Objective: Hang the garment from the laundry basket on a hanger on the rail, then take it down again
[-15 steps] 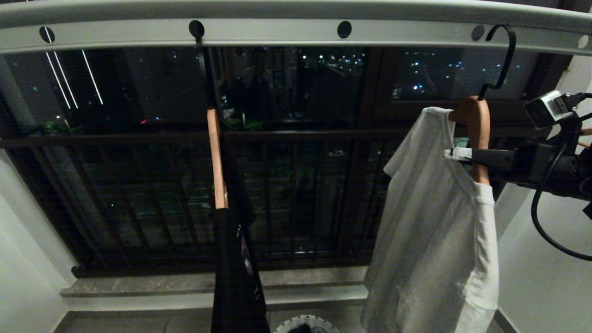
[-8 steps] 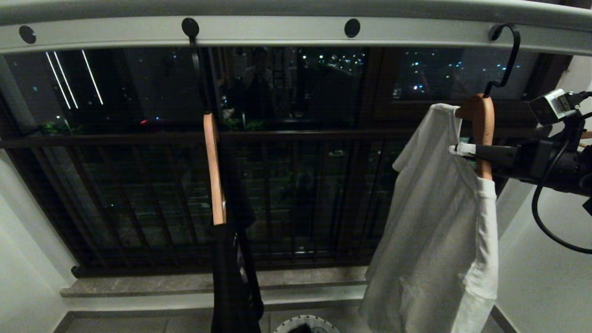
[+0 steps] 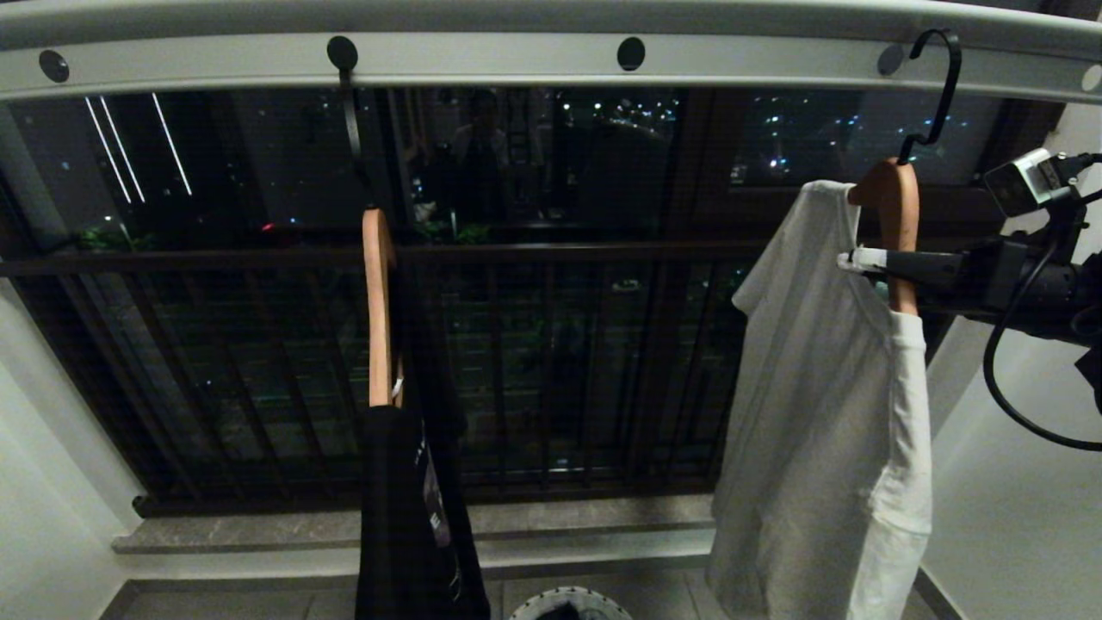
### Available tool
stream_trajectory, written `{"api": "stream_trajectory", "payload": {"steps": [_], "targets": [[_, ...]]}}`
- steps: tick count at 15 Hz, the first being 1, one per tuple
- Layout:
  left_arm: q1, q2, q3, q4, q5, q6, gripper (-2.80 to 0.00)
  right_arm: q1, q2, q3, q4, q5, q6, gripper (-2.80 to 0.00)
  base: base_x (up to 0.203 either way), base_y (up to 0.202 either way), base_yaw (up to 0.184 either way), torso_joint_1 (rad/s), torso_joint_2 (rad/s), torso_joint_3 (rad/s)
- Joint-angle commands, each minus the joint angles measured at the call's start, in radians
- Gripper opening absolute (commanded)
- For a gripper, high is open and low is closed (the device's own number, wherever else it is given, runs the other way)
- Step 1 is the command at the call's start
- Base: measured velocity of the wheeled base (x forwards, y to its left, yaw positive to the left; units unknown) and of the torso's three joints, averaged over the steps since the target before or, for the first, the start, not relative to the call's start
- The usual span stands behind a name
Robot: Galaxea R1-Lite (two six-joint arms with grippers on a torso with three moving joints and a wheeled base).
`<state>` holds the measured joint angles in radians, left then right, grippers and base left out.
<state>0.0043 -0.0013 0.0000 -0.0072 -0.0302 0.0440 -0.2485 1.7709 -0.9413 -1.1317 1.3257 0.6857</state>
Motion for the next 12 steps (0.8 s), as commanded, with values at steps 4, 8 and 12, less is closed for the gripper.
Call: {"api": "stream_trajectory", "payload": {"steps": [4,8,12], "targets": [[0.000,0.000,0.003,0.000,0.000,0.000,-2.80,0.003,0.085,-0.015,-0.152,0.009,0.114,-2.80,0.000,0.000,0.000,0.000,0.00,0.000],[0.000,0.000,0.003,0.000,0.000,0.000,-2.80,0.004,0.108,-0.026,-0.303,0.019,0.236,-2.80,0.000,0.000,0.000,0.000,0.00,0.000],[0.000,0.000,0.003,0.000,0.000,0.000,-2.80,0.011,0.125,-0.014,-0.390,0.029,0.305,-2.80,0.000,0.000,0.000,0.000,0.00,0.000]]}}
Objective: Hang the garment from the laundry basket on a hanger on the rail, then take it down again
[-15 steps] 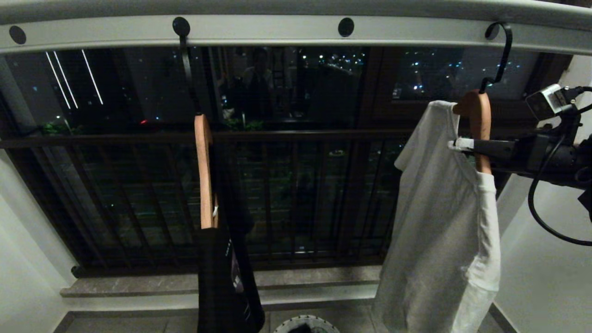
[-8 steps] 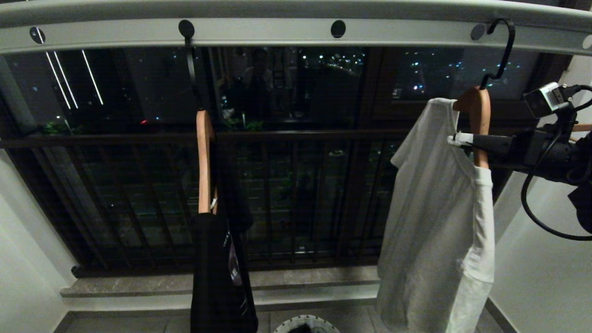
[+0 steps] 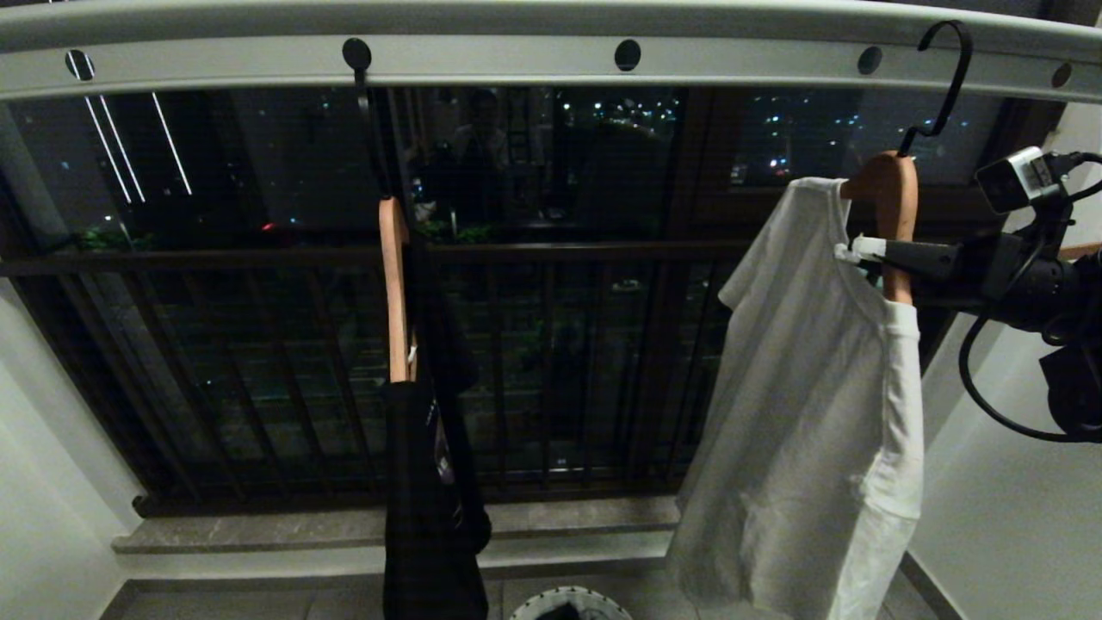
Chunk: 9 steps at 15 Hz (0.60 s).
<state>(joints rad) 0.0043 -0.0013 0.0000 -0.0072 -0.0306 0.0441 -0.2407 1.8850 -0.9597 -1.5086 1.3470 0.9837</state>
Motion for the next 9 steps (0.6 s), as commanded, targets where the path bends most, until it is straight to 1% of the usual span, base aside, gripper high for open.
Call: {"api": "stream_trajectory", "payload": {"steps": [1,4,9], "targets": [[0.000,0.000,0.003,0.000,0.000,0.000,-2.80,0.011,0.012,0.011,-0.015,0.010,0.006,-2.80,0.000,0.000,0.000,0.000,0.00,0.000],[0.000,0.000,0.003,0.000,0.000,0.000,-2.80,0.026,0.017,0.015,-0.015,0.016,0.006,-2.80,0.000,0.000,0.000,0.000,0.00,0.000],[0.000,0.000,0.003,0.000,0.000,0.000,-2.80,0.029,0.029,0.007,-0.015,0.017,0.004,-2.80,0.000,0.000,0.000,0.000,0.00,0.000]]}}
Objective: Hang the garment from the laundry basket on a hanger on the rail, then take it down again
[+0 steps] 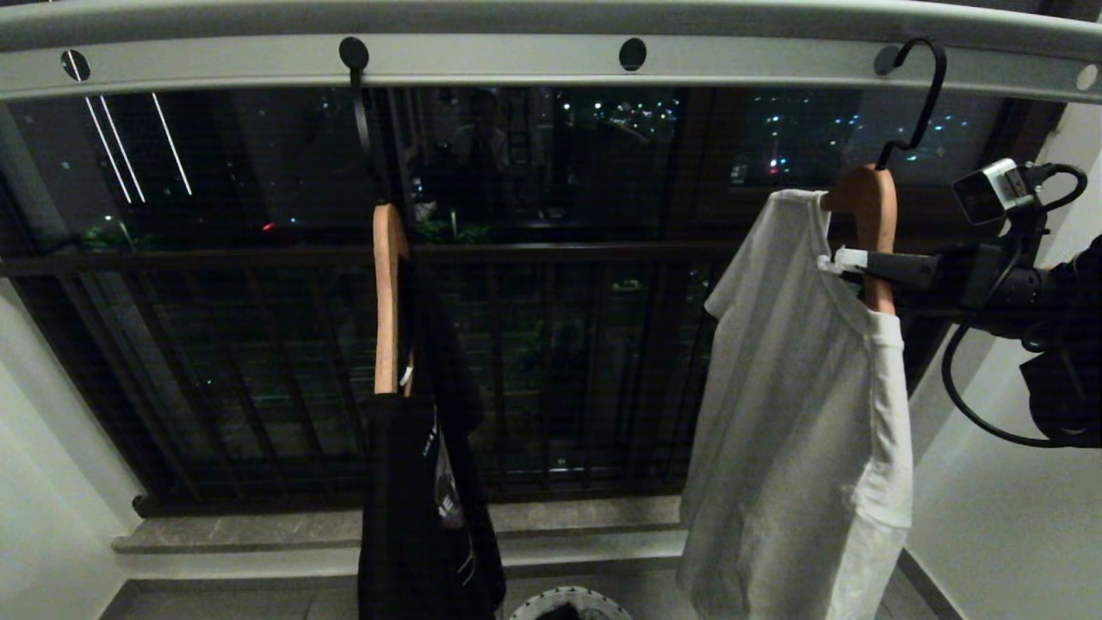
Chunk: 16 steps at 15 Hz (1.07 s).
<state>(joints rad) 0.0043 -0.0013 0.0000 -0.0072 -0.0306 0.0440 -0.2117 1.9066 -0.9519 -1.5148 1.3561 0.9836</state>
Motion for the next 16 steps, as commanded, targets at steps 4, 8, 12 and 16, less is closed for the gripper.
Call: {"api": "stream_trajectory", "payload": {"steps": [4,8,12,16], "targets": [[0.000,0.000,0.003,0.000,0.000,0.000,-2.80,0.007,0.023,-0.006,-0.010,0.008,0.001,-2.80,0.000,0.000,0.000,0.000,0.00,0.000],[0.000,0.000,0.003,0.000,0.000,0.000,-2.80,0.017,0.035,-0.028,-0.010,0.008,0.003,-2.80,0.000,0.000,0.000,0.000,0.00,0.000],[0.000,0.000,0.003,0.000,0.000,-0.001,-2.80,0.020,0.043,-0.051,-0.009,0.008,0.007,-2.80,0.000,0.000,0.000,0.000,0.00,0.000],[0.000,0.000,0.003,0.000,0.000,0.000,-2.80,0.020,0.054,-0.069,-0.008,0.008,0.009,-2.80,0.000,0.000,0.000,0.000,0.00,0.000]]}}
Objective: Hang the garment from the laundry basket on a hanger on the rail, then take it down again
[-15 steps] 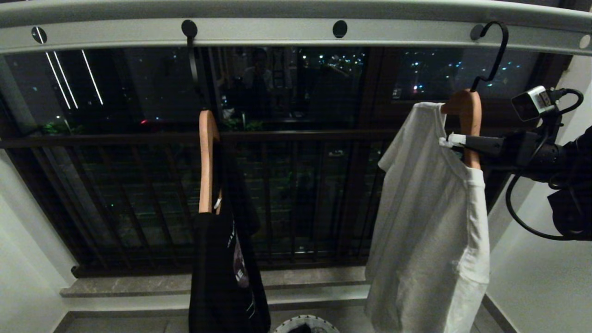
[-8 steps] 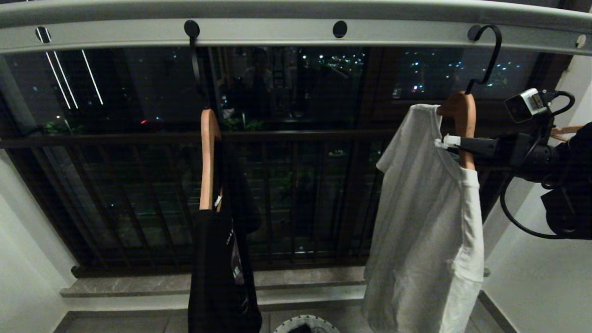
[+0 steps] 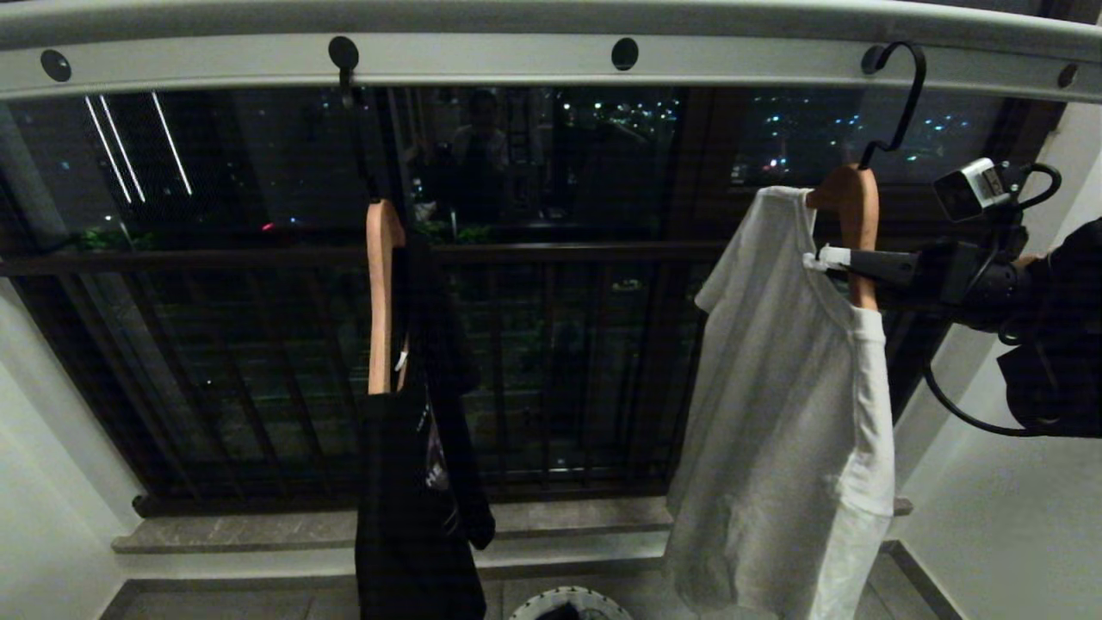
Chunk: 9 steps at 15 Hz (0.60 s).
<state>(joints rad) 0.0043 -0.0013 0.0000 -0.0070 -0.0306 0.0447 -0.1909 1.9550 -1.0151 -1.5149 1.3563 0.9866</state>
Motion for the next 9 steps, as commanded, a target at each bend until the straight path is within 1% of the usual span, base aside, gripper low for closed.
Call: {"api": "stream_trajectory", "payload": {"steps": [1,9], "targets": [[0.000,0.000,0.003,-0.001,0.000,0.000,-2.80,0.001,0.007,-0.009,-0.008,0.007,0.006,-2.80,0.000,0.000,0.000,0.000,0.00,0.000],[0.000,0.000,0.002,-0.001,0.000,0.000,-2.80,0.018,0.029,-0.024,-0.008,0.006,0.004,-2.80,0.000,0.000,0.000,0.000,0.00,0.000]]}}
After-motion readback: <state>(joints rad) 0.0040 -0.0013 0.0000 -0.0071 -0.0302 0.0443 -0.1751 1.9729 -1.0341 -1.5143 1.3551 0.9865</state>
